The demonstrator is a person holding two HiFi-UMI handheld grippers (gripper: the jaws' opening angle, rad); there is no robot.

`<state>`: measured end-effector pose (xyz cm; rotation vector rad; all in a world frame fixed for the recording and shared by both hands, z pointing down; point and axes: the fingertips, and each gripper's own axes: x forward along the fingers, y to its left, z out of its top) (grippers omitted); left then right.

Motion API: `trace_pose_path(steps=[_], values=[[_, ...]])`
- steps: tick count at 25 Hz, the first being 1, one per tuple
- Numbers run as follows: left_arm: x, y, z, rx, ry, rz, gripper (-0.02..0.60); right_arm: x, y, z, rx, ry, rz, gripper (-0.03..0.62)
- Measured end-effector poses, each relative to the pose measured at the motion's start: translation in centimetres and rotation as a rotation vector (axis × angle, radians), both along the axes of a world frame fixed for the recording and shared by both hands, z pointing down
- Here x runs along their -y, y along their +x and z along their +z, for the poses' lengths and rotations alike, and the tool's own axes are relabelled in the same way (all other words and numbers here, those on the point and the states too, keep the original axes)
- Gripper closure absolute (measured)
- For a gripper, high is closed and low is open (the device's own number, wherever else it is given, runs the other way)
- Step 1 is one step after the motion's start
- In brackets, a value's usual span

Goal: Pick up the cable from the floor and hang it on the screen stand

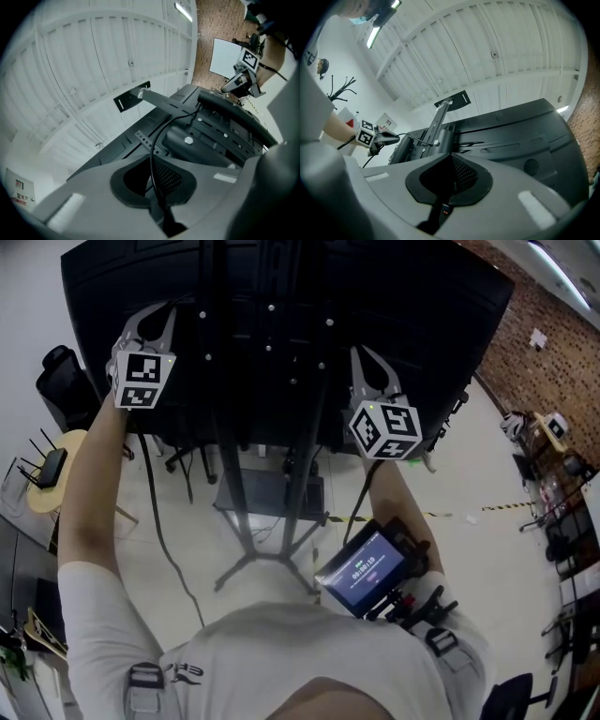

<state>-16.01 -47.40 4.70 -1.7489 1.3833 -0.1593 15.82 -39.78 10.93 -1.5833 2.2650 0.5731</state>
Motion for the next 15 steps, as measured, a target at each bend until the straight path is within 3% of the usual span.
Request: trace_pose_path(steps=[4, 9, 15], values=[[1.7, -0.3, -1.2, 0.013, -0.042, -0.059, 0.575, -0.3, 0.0, 0.3, 0.000, 0.005, 0.003, 0.576], [4.3, -0.8, -0.3, 0.069, -0.123, -0.196, 0.577, -0.4, 0.4, 0.0, 0.004, 0.018, 0.008, 0.577], [5.4, -0.7, -0.9, 0.133, -0.121, -0.306, 0.577, -0.6, 0.5, -0.5, -0.002, 0.037, 0.002, 0.579]])
